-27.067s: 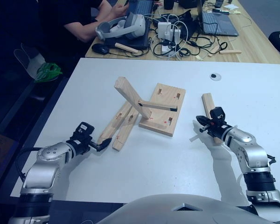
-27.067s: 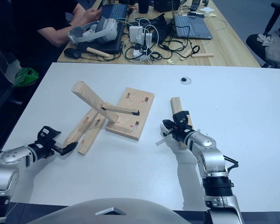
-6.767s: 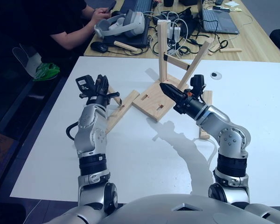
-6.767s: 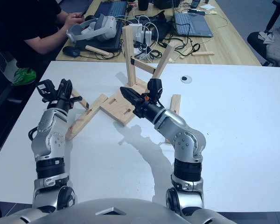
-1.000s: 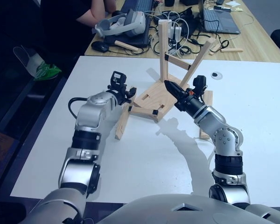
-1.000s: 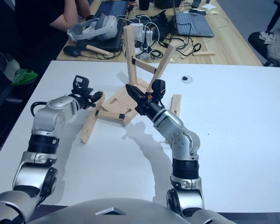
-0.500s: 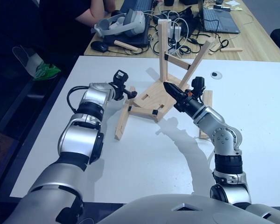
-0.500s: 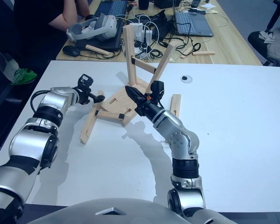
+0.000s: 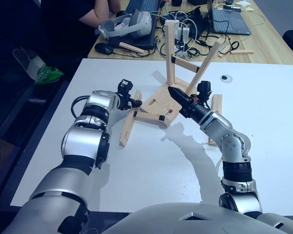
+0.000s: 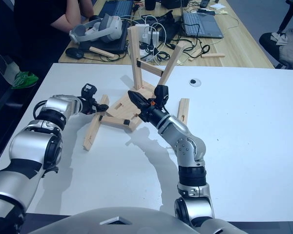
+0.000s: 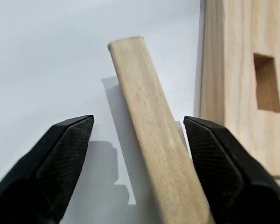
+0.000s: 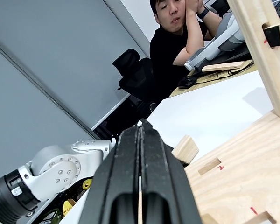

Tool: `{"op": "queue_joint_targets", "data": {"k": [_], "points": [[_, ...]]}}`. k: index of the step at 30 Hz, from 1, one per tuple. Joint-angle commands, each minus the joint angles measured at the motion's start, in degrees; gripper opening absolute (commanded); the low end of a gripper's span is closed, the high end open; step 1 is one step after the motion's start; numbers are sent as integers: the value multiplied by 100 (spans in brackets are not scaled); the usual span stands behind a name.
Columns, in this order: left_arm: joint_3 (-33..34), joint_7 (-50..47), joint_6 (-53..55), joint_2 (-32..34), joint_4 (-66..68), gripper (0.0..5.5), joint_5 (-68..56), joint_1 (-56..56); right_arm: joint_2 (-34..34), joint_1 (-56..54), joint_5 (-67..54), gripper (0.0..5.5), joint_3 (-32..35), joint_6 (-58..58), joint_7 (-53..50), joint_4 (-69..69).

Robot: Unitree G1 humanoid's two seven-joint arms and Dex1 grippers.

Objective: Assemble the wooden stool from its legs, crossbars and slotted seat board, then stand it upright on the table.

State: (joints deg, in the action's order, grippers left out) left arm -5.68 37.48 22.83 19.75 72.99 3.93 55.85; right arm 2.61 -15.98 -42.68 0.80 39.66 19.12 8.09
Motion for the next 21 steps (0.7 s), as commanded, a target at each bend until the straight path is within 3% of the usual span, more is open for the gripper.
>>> {"op": "queue_joint_targets", "data": {"k": [1,16,21], "points": [[-137,209,-36,-69,38,302,193,-93,33,33,67,0,-8,-24,-55,-32],[263,555,317,-24,-7,109,-32,-16,66,-5,153,0,5,-114,-54,-149],[369,790,484,170,-126,104,-124,108,93,-34,176,0,88,-224,-34,-202]]}}
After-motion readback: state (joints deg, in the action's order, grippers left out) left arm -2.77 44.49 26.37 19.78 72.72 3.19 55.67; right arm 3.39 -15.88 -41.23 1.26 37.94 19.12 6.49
